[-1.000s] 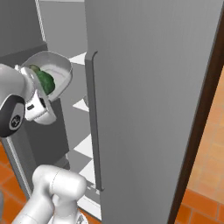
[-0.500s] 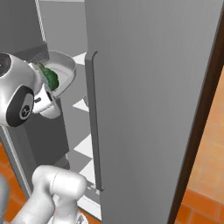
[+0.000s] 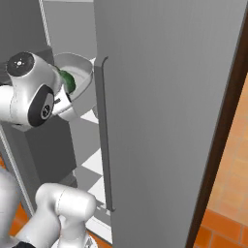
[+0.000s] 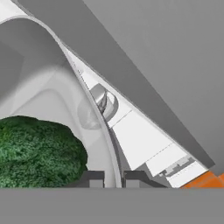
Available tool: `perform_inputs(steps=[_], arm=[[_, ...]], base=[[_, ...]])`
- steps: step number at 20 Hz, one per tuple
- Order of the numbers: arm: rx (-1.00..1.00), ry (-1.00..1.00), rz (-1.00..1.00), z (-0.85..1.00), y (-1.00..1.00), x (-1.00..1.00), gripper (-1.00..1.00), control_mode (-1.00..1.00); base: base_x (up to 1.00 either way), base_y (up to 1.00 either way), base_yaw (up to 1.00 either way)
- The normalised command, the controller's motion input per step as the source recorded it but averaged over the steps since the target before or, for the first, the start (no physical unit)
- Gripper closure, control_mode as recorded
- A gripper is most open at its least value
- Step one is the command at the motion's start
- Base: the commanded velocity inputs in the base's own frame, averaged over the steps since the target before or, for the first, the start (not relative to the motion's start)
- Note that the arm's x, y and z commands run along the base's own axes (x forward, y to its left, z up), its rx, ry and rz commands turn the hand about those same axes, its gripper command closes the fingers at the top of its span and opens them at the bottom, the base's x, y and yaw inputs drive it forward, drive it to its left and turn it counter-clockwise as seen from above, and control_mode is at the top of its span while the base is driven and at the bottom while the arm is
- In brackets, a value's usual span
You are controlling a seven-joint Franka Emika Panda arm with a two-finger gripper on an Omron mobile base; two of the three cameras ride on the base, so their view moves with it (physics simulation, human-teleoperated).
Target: Take the meat container that has the fish and place it on the second highest rack of the freezer. Then take the vegetable container that has the broccoli and cucumber and place it on the highest rack of the freezer.
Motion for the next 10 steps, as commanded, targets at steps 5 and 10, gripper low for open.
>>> perform_inputs(steps=[5, 10], arm=[[0.0, -0.02, -0.01, 0.12, -0.04, 0.46, 1.0, -1.0], [0.0, 0.0, 0.0, 0.11, -0.01, 0.5, 1.0, -1.0]], base=[[0.0, 0.0, 0.0], [0.0, 0.0, 0.0]])
